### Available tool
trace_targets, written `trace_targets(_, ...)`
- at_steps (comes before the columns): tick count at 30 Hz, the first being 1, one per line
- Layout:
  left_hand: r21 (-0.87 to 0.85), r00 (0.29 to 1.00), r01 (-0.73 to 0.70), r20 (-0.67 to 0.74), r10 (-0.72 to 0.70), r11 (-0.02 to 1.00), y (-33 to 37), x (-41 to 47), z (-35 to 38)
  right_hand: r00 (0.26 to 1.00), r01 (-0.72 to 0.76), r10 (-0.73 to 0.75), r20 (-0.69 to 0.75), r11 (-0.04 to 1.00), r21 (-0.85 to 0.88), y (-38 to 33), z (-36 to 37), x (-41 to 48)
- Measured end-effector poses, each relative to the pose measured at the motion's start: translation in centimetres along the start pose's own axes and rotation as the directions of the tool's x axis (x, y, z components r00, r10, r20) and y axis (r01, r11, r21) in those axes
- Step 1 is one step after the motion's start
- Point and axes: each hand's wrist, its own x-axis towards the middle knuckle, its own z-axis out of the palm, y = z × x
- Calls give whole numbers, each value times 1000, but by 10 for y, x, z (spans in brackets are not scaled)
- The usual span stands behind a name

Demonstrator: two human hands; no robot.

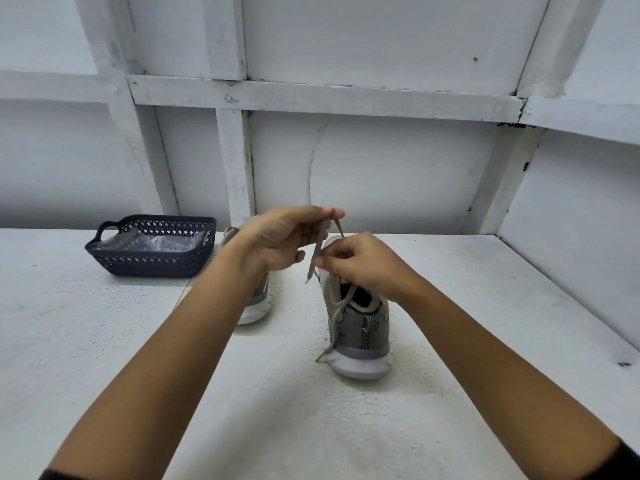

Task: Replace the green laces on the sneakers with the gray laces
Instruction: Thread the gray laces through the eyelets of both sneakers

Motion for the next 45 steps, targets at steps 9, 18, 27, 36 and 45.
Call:
trace_targets(9,-26,999,-28,-32,27,999,-8,7,-7,998,-34,43,-52,986,166,1,1,13)
trace_targets(18,98,993,-110,45,106,989,-43,5,-5,987,-53,94,-130,955,290,-4,-27,42)
trace_targets(27,3,992,-37,-122,37,999,-50,7,-12,988,-151,153,-4,981,124,1,-21,47)
trace_targets(36,111,908,-131,-386,164,985,-66,19,5,974,-225,173,-146,821,-526,26,4,19)
trace_targets(45,157,841,-228,-466,276,961,-81,28,14,945,-306,273,-182,934,-186,44,12,28)
